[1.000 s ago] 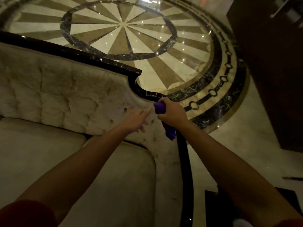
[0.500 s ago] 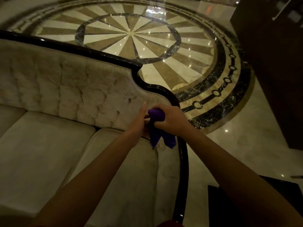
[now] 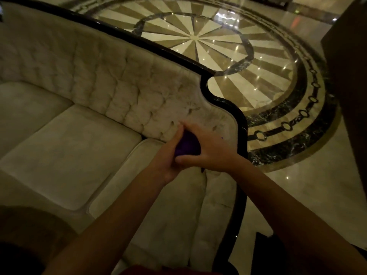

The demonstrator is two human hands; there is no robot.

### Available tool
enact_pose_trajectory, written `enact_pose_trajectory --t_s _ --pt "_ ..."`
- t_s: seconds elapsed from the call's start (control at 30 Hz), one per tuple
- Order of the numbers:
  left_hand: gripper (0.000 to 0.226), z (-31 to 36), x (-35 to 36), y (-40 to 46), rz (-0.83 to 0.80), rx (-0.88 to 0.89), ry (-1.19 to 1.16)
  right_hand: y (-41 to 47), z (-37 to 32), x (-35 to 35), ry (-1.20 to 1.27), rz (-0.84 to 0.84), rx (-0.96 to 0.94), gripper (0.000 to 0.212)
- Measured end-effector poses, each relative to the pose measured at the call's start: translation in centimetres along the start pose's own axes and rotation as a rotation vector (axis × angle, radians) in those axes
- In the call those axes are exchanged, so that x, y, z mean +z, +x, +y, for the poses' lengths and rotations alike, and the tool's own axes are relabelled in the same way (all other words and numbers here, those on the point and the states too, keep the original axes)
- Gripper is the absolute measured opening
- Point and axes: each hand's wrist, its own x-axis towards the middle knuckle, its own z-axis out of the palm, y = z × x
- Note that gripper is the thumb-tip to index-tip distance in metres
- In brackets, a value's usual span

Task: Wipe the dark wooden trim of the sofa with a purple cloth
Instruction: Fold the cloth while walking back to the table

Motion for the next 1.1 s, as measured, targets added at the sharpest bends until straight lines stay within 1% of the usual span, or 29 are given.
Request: enact_pose_trajectory --t_s 0.03,0.07,0.13,0.17,0.23,0.3,0.33,0.4,0.43,0.5,0.57,0.63,0.73,0.83,0.87,0.97,1.0,1.1 --pt "0.053 0.4 -1.4 -1.0 -0.002 0.004 0.005 0.7 -1.1 0.8 0.100 0.003 0.034 0.089" --pt "0.049 0.2 -1.3 -1.4 0.001 -0.001 0.012 0.7 -1.3 0.5 0.178 0.053 0.073 0.083" --pt "0.052 1.7 -4.6 -3.4 0.034 0.029 -0.011 2.9 -4.2 2.8 0.298 0.183 0.141 0.066" --pt "0.054 2.3 -4.8 -3.8 0.045 0.044 -0.023 3.4 -4.7 2.8 0.337 0.266 0.187 0.061" --pt "0.052 4.3 -7.1 -5.3 0.063 0.103 -0.004 5.2 -6.7 4.3 0.390 0.369 0.266 0.058" --pt "0.051 6.3 -9.9 -7.0 0.066 0.172 0.005 6.5 -8.2 6.2 0.436 0.405 0.323 0.058" --pt "0.051 7.4 -11.5 -7.9 0.070 0.198 -0.004 7.1 -8.9 7.2 0.480 0.395 0.353 0.056" --pt "0.050 9.2 -14.7 -9.9 0.075 0.247 -0.013 8.0 -10.4 9.9 0.626 0.340 0.415 0.051" --pt "0.049 10.0 -16.1 -10.7 0.089 0.261 -0.019 8.2 -11.2 11.2 0.741 0.285 0.437 0.051" --pt "0.047 11.3 -19.0 -12.7 0.123 0.301 -0.024 9.0 -13.0 14.3 0.950 0.150 0.420 0.057" --pt "0.044 12.3 -21.6 -14.8 0.163 0.333 -0.004 10.0 -15.1 17.6 1.063 0.021 0.384 0.061" --pt "0.041 13.0 -24.4 -16.8 0.231 0.356 0.018 11.4 -17.1 20.8 1.138 -0.070 0.395 0.063" --pt "0.041 14.5 -28.5 -19.9 0.361 0.397 0.040 14.0 -19.8 24.9 1.135 -0.149 0.416 0.051" --pt "0.051 15.6 -32.1 -22.9 0.462 0.465 0.071 16.7 -22.5 28.1 1.077 -0.264 0.396 0.033" --pt "0.053 15.8 -33.2 -23.9 0.493 0.482 0.086 17.6 -23.4 29.2 1.052 -0.294 0.397 0.030" --pt "0.054 16.0 -36.5 -26.3 0.597 0.516 0.137 20.1 -25.9 32.4 0.951 -0.336 0.412 0.044" --pt "0.054 16.1 -37.4 -27.0 0.637 0.524 0.152 20.8 -26.6 33.4 0.913 -0.344 0.403 0.044" --pt "0.059 16.0 -39.4 -28.7 0.751 0.546 0.170 22.4 -28.6 36.1 0.852 -0.385 0.359 0.036"
